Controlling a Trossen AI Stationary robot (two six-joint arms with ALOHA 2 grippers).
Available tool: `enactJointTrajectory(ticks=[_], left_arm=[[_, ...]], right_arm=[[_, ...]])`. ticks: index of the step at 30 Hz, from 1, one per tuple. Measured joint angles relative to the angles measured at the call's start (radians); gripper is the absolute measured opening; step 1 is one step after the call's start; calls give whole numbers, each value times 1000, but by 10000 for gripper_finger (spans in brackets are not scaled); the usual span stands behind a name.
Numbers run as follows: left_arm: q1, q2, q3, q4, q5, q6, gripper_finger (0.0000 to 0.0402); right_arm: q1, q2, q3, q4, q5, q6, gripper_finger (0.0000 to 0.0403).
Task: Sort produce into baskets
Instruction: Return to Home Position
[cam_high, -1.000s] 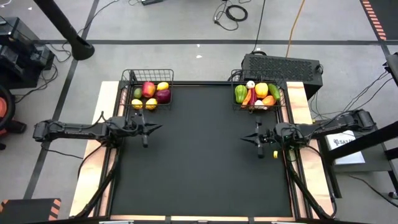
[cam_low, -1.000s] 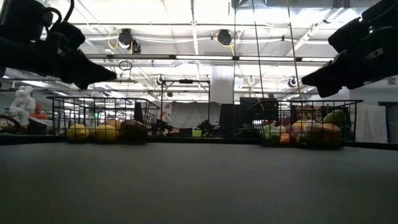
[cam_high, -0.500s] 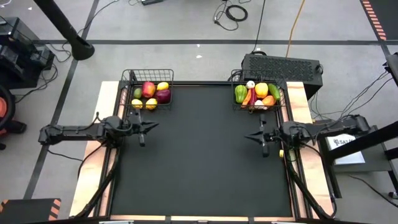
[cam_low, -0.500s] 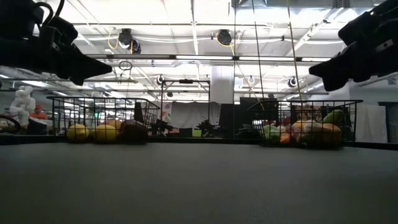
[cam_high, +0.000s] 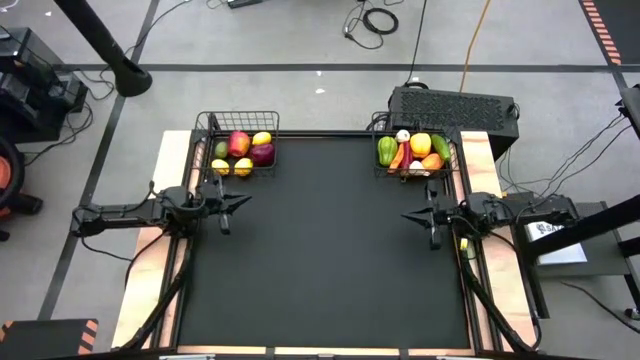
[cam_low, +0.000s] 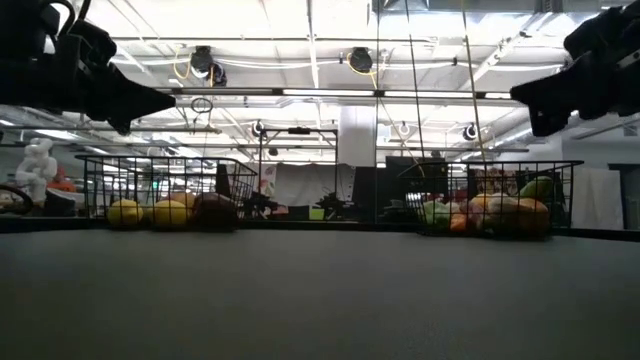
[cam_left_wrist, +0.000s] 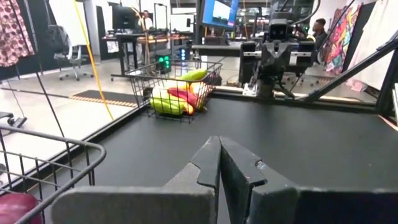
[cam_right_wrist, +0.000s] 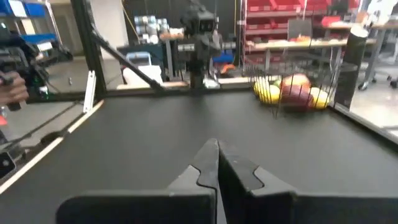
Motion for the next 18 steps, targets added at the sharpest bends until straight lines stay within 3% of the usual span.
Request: enactJointTrajectory(ticks=[7, 18], left_arm=[[0, 0, 0, -3, 1, 0, 15], [0, 1, -1, -10, 19, -8, 15]], right_arm=[[0, -23, 0, 8, 76, -22, 0], [0, -16, -33, 98, 24, -29, 0]])
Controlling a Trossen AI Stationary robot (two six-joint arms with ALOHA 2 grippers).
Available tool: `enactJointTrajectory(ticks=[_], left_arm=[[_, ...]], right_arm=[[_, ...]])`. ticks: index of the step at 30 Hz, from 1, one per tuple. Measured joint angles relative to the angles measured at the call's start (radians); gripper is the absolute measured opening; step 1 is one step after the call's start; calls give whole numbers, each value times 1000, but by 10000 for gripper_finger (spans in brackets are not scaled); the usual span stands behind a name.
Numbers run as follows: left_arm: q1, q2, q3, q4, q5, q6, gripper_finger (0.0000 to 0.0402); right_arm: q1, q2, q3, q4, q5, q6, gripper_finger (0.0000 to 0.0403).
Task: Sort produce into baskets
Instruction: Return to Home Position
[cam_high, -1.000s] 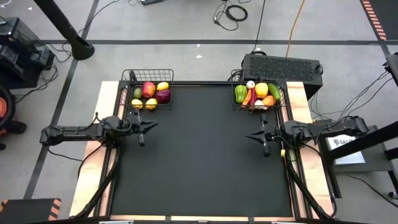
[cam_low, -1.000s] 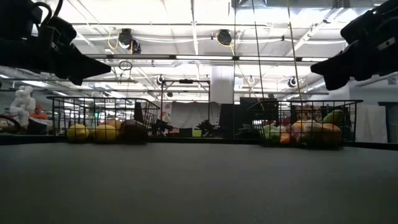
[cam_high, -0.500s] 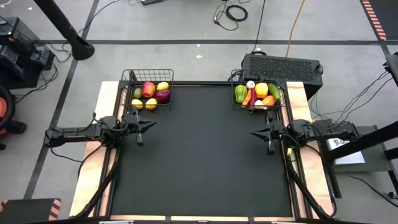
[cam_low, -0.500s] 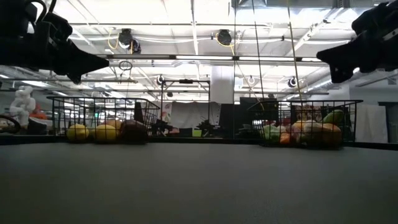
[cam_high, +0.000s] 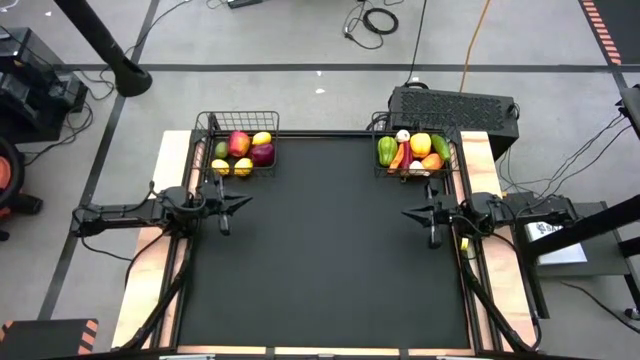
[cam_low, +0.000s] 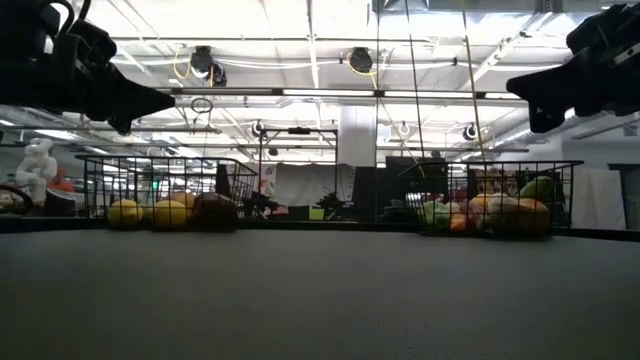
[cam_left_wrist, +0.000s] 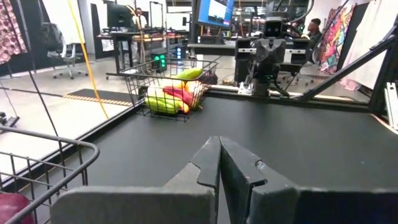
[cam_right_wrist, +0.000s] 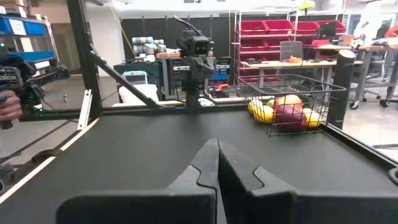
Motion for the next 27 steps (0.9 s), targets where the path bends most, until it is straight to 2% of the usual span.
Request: enactJointTrajectory(ticks=[27], left_arm=[[0, 4, 0, 2, 5, -16, 15]], right_arm=[[0, 3, 0, -2, -2, -47, 0]])
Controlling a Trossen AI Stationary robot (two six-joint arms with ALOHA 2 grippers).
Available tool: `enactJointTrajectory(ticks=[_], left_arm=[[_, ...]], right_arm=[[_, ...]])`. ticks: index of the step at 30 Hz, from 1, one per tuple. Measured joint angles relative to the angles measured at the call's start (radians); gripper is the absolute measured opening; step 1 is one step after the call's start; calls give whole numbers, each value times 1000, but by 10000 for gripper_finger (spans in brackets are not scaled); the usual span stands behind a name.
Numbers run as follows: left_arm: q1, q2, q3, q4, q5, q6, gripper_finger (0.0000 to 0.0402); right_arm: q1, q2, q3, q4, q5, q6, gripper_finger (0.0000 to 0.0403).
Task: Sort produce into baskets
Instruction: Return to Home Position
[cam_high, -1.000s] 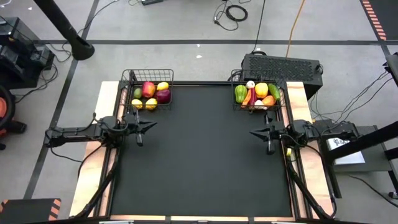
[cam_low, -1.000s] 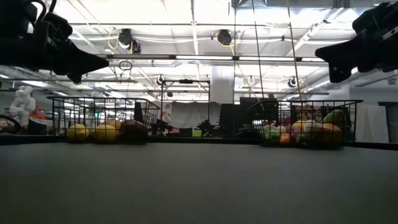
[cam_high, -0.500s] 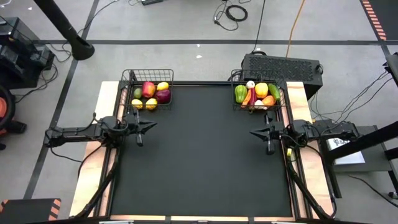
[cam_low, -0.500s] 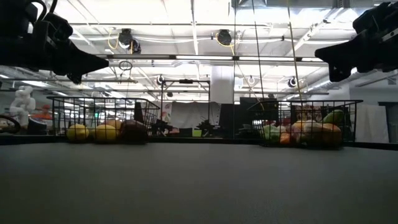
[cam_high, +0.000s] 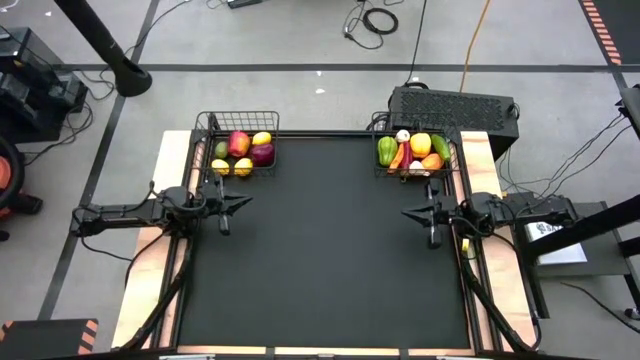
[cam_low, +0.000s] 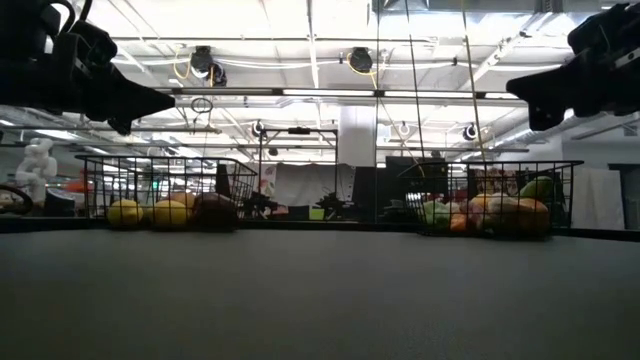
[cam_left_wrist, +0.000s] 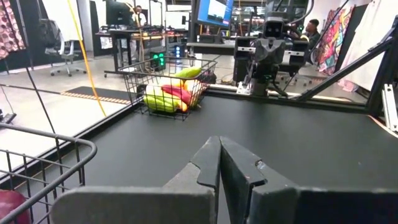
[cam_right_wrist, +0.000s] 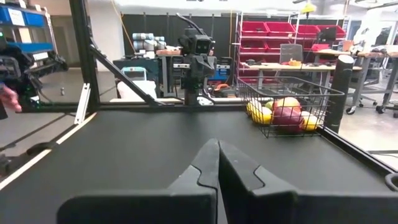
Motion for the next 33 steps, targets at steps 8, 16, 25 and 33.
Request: enactJointTrajectory(ticks=[8, 16, 25, 33], left_arm=[[0, 0, 0, 1, 0, 0, 15], [0, 0, 0, 1, 0, 0, 15], [0, 0, 0, 2, 0, 0, 15], [0, 0, 0, 2, -1, 0, 15]], right_arm=[[0, 7, 0, 0, -1, -53, 0], [0, 7, 0, 0, -1, -26, 0], [0, 7, 0, 0, -2, -26, 0], [0, 7, 0, 0, -2, -26, 0]])
